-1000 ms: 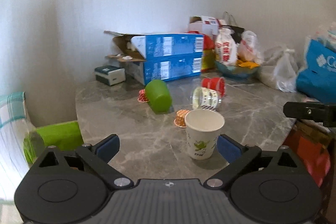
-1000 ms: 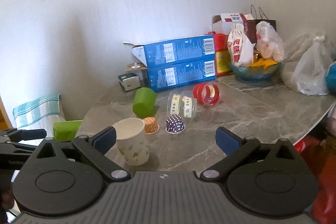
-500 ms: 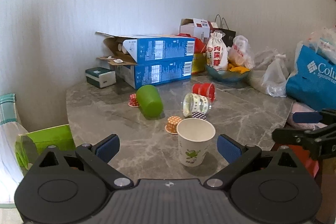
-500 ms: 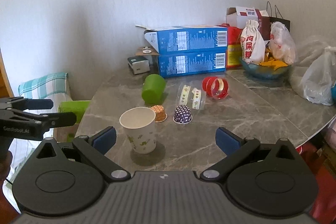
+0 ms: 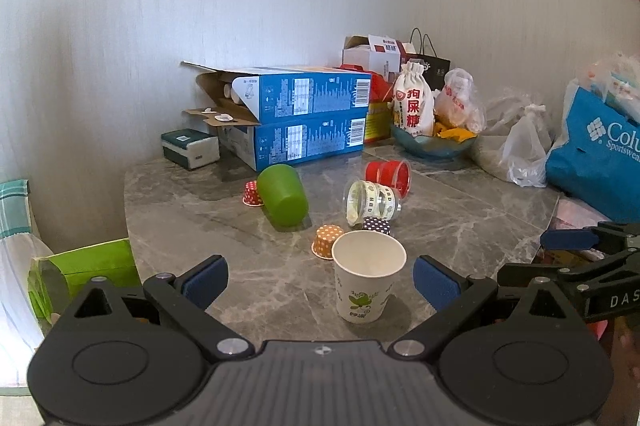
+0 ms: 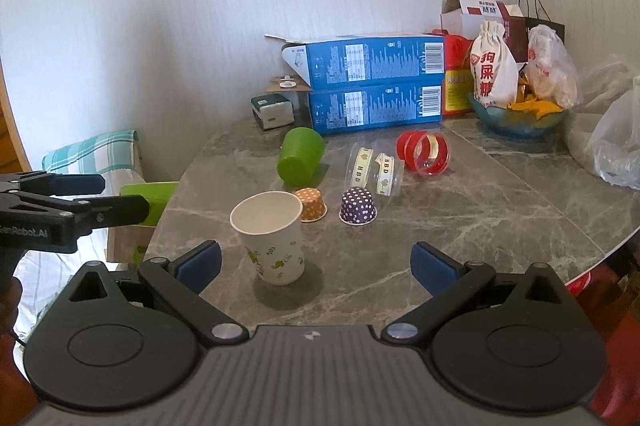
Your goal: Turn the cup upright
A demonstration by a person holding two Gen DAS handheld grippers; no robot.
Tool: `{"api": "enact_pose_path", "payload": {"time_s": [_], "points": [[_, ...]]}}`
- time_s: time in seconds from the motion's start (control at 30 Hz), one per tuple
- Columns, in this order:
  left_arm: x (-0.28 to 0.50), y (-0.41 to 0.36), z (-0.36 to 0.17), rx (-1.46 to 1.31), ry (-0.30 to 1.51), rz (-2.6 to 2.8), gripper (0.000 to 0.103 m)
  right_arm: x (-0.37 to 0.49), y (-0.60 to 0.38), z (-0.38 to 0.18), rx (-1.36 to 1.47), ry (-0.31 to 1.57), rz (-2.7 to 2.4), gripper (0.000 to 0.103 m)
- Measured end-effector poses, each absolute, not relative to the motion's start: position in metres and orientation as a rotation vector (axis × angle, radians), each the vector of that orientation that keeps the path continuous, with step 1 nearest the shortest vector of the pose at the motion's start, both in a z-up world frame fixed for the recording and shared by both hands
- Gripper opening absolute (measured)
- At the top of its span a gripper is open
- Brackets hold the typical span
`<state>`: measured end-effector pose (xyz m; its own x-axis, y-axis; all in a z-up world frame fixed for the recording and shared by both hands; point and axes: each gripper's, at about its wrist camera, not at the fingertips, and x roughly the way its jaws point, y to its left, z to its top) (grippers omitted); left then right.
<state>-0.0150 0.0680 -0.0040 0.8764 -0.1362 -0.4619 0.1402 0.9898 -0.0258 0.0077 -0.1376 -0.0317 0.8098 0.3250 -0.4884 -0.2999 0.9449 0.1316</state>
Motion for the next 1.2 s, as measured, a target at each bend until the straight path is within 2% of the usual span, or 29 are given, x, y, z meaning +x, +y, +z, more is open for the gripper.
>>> {"api": "enact_pose_path", "payload": {"time_s": [1.2], "points": [[-0.0193,0.0589,-0.011,-0.035,0.506,-0.146,0.1,0.0019,-0.1422,-0.0336,0.029,0.525,0.351,0.102]]}}
